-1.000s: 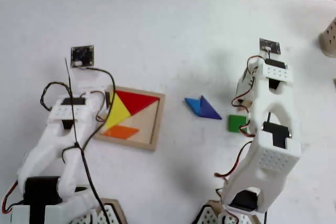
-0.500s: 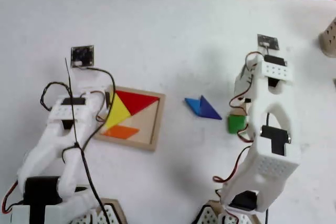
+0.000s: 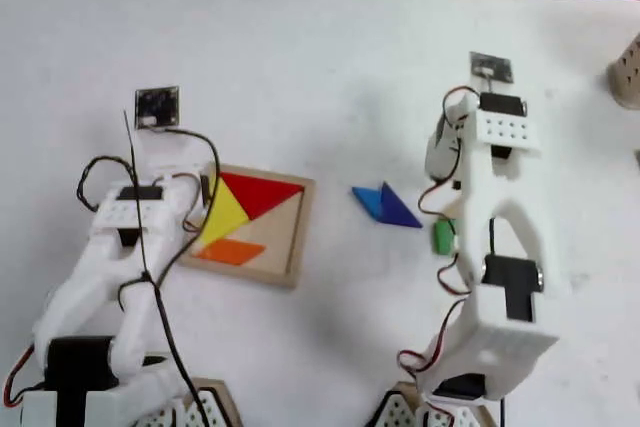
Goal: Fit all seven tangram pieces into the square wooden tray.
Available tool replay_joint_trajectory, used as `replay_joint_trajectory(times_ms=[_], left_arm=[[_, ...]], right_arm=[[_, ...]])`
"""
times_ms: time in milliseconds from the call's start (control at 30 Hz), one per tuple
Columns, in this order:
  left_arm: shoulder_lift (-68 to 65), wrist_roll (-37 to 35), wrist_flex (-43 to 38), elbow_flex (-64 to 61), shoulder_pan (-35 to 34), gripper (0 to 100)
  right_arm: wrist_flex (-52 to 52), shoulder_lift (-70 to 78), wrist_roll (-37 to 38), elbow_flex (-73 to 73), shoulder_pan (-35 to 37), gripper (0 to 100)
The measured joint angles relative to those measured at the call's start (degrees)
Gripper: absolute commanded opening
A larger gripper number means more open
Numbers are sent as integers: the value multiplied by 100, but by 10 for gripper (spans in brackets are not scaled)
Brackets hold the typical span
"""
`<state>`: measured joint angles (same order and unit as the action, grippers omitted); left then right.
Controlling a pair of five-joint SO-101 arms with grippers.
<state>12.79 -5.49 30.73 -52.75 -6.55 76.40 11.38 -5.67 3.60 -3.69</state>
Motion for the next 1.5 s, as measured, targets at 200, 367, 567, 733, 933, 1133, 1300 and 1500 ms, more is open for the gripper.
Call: replay_joint_trajectory(times_ms=[200,367,567,733,933,1133,1300,1500], left_arm=[[0,0,0,0,0,80],[0,0,0,0,0,80],[0,0,0,0,0,80],[0,0,0,0,0,80],[0,0,0,0,0,80],[0,0,0,0,0,80],[0,0,0,0,0,80],[0,0,0,0,0,80]], right_arm=[[-510,26,-826,677,-9,232],[-1231,563,-897,791,-97,232],[-1398,809,-897,800,-114,196],[-1398,809,-897,809,-220,152],[-1398,809,-782,809,-387,109],[-1389,809,-651,809,-492,101],[-1433,668,-633,844,-492,91],[-1574,53,-387,1336,-484,92]])
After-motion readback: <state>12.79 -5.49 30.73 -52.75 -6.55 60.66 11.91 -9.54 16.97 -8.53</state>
